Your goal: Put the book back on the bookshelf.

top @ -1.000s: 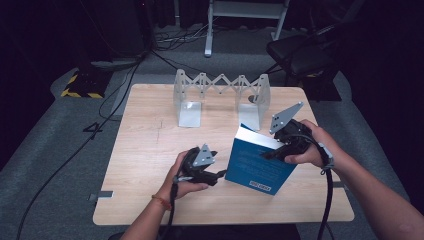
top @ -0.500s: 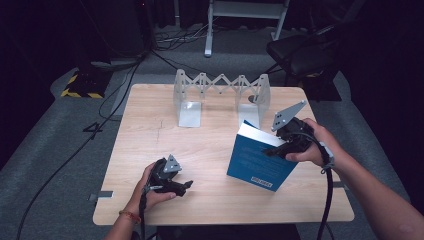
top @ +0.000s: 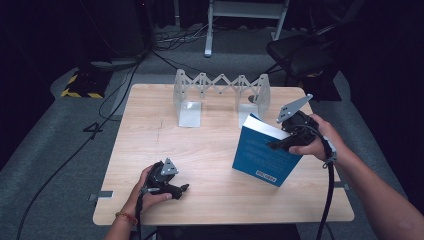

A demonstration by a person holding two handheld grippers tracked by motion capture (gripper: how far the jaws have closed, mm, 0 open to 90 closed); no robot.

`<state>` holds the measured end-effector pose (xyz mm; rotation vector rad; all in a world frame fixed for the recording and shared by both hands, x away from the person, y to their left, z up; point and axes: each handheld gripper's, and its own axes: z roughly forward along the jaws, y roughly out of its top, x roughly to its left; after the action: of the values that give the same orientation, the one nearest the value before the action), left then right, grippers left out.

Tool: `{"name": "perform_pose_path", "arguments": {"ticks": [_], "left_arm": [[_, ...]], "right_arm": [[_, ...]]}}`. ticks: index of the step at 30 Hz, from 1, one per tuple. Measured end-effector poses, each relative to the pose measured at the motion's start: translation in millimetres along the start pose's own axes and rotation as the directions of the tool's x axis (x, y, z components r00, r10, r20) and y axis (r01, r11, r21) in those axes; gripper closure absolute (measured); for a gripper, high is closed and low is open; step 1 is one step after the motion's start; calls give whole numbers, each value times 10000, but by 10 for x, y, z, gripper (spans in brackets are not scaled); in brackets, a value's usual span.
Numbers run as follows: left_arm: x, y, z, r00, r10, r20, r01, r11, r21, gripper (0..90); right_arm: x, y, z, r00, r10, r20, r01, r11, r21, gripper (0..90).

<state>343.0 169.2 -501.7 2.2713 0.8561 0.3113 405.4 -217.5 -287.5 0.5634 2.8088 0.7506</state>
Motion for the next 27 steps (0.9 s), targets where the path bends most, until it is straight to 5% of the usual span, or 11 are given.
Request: {"name": "perform_pose_path", "arguments": {"ticks": [12, 19, 27], "left_arm": [[0, -17, 16, 10000, 81, 32, -80, 9997, -236, 160], [-17, -14, 20, 9990, 339, 305, -332, 9992, -234, 162], [-40, -7, 24, 9972, 554, 498, -543, 9983, -214, 164]], "right_arm": [[-361, 6, -96, 9923, 996, 732, -1004, 9949, 81, 612], [-565, 108, -104, 9788, 1581, 1299, -1588, 9873, -52, 611], [-794, 259, -37, 9515, 2350, 1987, -2332, 9719, -328, 611]]}}
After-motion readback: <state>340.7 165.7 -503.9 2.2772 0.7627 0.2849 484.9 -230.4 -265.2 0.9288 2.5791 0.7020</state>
